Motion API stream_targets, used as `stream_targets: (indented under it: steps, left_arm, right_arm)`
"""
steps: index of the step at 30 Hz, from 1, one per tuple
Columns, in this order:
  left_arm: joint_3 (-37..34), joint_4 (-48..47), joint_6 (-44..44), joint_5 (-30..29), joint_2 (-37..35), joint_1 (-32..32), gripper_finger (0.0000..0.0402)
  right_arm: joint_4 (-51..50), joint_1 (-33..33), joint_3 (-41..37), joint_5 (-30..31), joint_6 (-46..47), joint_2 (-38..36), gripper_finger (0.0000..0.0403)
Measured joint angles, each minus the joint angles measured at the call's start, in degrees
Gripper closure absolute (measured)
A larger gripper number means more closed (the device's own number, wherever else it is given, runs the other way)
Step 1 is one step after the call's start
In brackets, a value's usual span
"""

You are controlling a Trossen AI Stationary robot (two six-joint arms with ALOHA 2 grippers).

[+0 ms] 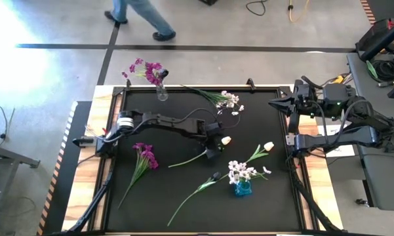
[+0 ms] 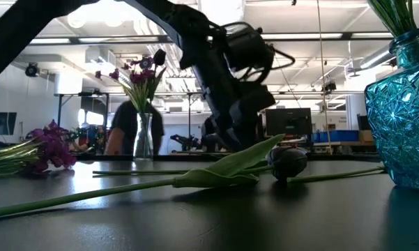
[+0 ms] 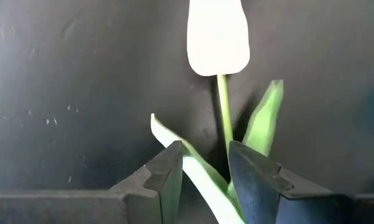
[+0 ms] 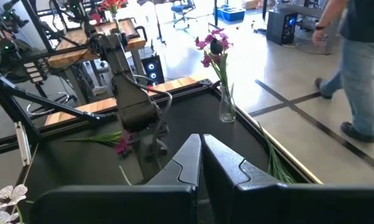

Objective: Sort flowers into vase by color
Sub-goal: Put the left white tulip into the blue vase

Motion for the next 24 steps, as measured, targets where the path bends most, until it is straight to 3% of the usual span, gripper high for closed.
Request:
stream_targets:
  steps: [16,24]
  left_arm:
    - [2.4,-1.4,0.5,1.9,1.4,0.0,0.0285]
    - [3.8,-1.8,1.6,6.2,-0.3,0.4,0.027]
  right_arm:
    - [0.0,0.0,0.0,0.0,0.0,0.0,0.0394]
    - [0.0,0.0,0.0,0.0,0.1,0.0,0.0394]
